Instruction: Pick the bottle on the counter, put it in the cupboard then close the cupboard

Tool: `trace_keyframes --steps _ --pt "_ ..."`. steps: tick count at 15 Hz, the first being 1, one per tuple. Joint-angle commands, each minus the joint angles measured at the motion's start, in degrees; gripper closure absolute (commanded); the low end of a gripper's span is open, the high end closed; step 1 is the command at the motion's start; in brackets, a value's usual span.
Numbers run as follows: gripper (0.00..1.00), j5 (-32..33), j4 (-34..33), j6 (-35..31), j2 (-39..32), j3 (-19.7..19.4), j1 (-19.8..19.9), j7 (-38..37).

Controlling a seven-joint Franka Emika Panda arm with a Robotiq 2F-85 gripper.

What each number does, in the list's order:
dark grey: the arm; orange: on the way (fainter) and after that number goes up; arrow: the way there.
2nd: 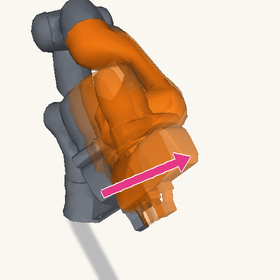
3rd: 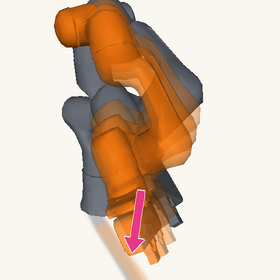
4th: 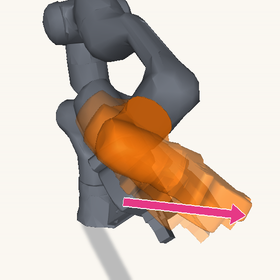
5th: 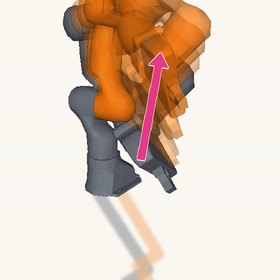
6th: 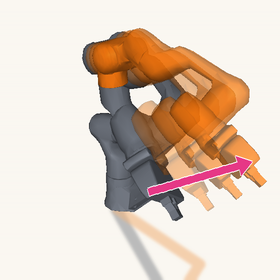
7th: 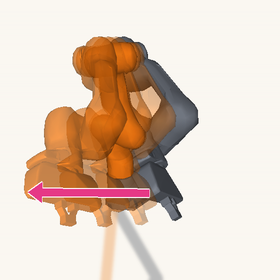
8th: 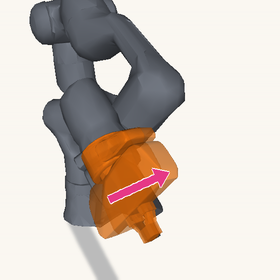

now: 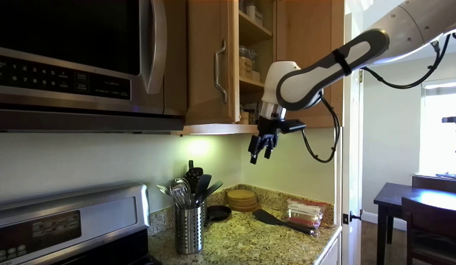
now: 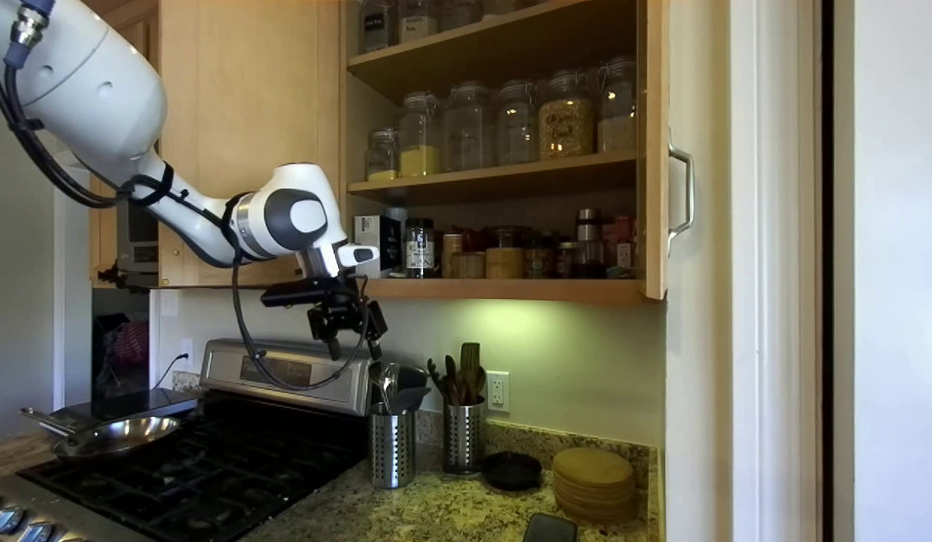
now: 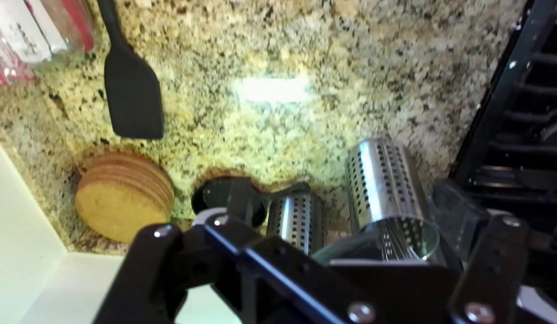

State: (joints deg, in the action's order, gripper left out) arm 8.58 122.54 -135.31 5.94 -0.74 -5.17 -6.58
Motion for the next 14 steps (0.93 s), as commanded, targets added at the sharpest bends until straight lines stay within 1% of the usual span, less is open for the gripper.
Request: trace_keyframes --steps 1,3,4,5,7,12,13,14 --pt "0.00 -1.21 9.71 -0.22 3.83 1.10 1.37 1.41" --pt "0.00 -1.73 12.30 -0.50 2.79 0.95 1.45 2.54" --pt "0.00 -0.87 13.12 -0.14 2.13 1.01 1.62 2.42" --pt "0.00 -0.95 9.80 0.15 0.59 1.47 1.38 1.14" --pt "0.00 -0.94 11.67 0.14 0.58 1.45 1.45 1.34" --pt "0.00 -0.94 11.84 0.14 0.58 1.45 1.45 1.46" --pt "0.00 -1.11 12.45 0.15 1.69 1.42 1.40 2.33" --pt "0.00 -2.87 13.31 0.47 3.37 1.09 1.24 4.74"
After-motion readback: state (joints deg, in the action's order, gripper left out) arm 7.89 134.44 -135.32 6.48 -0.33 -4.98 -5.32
